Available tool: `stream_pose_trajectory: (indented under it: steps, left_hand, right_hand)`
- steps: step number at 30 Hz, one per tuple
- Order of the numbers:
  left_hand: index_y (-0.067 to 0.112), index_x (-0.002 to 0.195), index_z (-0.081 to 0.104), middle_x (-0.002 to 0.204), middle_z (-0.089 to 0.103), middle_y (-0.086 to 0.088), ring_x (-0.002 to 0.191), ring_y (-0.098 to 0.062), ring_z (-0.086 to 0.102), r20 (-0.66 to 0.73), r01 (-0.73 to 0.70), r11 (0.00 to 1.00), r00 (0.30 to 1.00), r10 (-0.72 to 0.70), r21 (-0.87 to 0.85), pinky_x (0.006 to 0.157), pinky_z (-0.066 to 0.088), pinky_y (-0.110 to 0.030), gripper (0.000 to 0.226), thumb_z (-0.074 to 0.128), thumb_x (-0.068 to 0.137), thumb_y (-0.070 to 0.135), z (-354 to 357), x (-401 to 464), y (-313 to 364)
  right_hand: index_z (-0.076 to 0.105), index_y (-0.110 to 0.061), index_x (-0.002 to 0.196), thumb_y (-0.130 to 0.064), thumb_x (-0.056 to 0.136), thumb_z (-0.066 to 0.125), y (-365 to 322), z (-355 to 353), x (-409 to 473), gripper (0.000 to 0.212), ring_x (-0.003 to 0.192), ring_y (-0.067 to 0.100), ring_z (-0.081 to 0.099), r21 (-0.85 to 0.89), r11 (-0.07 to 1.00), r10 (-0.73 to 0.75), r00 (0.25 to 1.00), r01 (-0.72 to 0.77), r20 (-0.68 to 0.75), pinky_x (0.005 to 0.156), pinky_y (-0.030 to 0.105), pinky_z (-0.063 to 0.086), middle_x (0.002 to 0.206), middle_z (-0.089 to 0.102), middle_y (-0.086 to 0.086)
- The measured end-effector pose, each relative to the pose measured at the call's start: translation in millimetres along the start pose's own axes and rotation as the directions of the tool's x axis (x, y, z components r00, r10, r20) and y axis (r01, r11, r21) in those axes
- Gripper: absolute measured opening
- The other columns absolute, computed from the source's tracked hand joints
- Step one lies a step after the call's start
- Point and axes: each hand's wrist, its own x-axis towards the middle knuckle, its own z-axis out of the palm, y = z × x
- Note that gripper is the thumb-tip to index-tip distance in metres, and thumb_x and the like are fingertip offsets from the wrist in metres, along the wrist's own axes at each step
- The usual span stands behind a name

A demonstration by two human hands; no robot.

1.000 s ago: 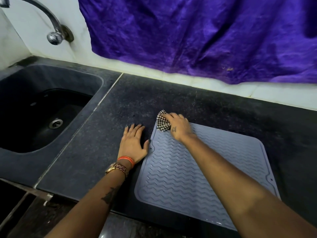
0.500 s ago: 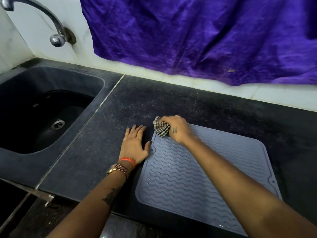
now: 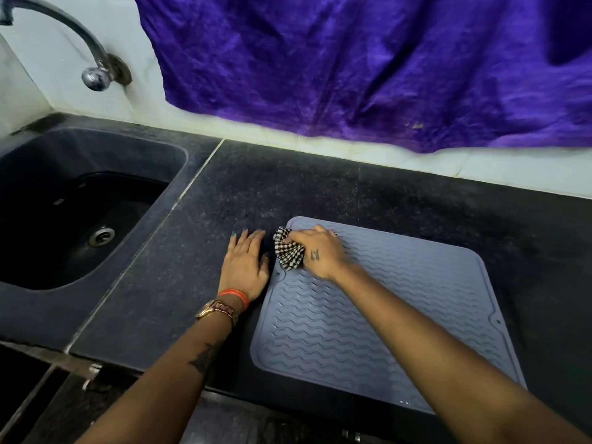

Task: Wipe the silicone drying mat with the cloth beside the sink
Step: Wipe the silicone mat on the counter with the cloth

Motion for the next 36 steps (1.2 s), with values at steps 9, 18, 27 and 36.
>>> stream_pose_trajectory:
  steps: [9, 18, 27, 36]
  left_hand:
    - [0.006, 0.137, 0.039, 0.142, 0.044, -0.015, 0.139, -0.03, 0.028, -0.018, 0.008, 1.0, 1.0, -0.008, -0.005, 0.118, 0.004, -0.036, 0.058, 0.03, 0.082, 0.025, -0.9, -1.5, 0.6]
    - [0.006, 0.136, 0.04, 0.142, 0.044, -0.015, 0.138, -0.03, 0.028, -0.002, 0.006, 0.999, 1.0, -0.006, -0.034, 0.119, 0.005, -0.038, 0.054, 0.03, 0.086, 0.024, -1.6, -0.4, 1.1]
    - [0.007, 0.135, 0.042, 0.142, 0.044, -0.014, 0.139, -0.028, 0.028, -0.026, 0.0, 0.995, 1.0, -0.003, -0.095, 0.119, 0.003, -0.036, 0.042, 0.043, 0.093, 0.013, -2.7, -1.0, 2.3]
    - [0.009, 0.136, 0.039, 0.144, 0.042, -0.012, 0.14, -0.026, 0.025, -0.029, -0.005, 0.994, 1.0, 0.002, -0.11, 0.119, 0.002, -0.035, 0.045, 0.043, 0.092, 0.015, 0.3, 0.1, -1.5]
  right_hand:
    - [0.052, -0.031, 0.121, 0.0, 0.076, 0.051, -12.0, 2.3, -17.7, 0.055, 0.113, 0.024, 0.042, -0.009, 1.0, 0.005, 1.0, -0.005, -0.015, 0.094, 0.038, 0.032, 0.129, 0.056, -0.005]
    - [0.053, -0.031, 0.118, -0.002, 0.076, 0.053, -20.9, 7.9, -32.6, 0.051, 0.107, 0.023, 0.045, 0.01, 1.0, 0.016, 0.998, -0.016, -0.053, 0.091, 0.038, 0.033, 0.12, 0.061, -0.005]
    - [0.056, -0.031, 0.12, 0.006, 0.075, 0.046, -23.3, 10.9, -48.9, 0.059, 0.107, 0.021, 0.046, 0.097, 0.994, 0.069, 0.993, -0.059, -0.095, 0.087, 0.032, 0.029, 0.122, 0.062, -0.004]
    - [0.057, -0.025, 0.118, -0.005, 0.083, 0.055, -15.6, -8.3, -26.2, 0.041, 0.103, 0.023, 0.059, 0.445, 0.871, 0.254, 0.966, -0.205, -0.051, 0.082, 0.026, 0.043, 0.115, 0.066, 0.005]
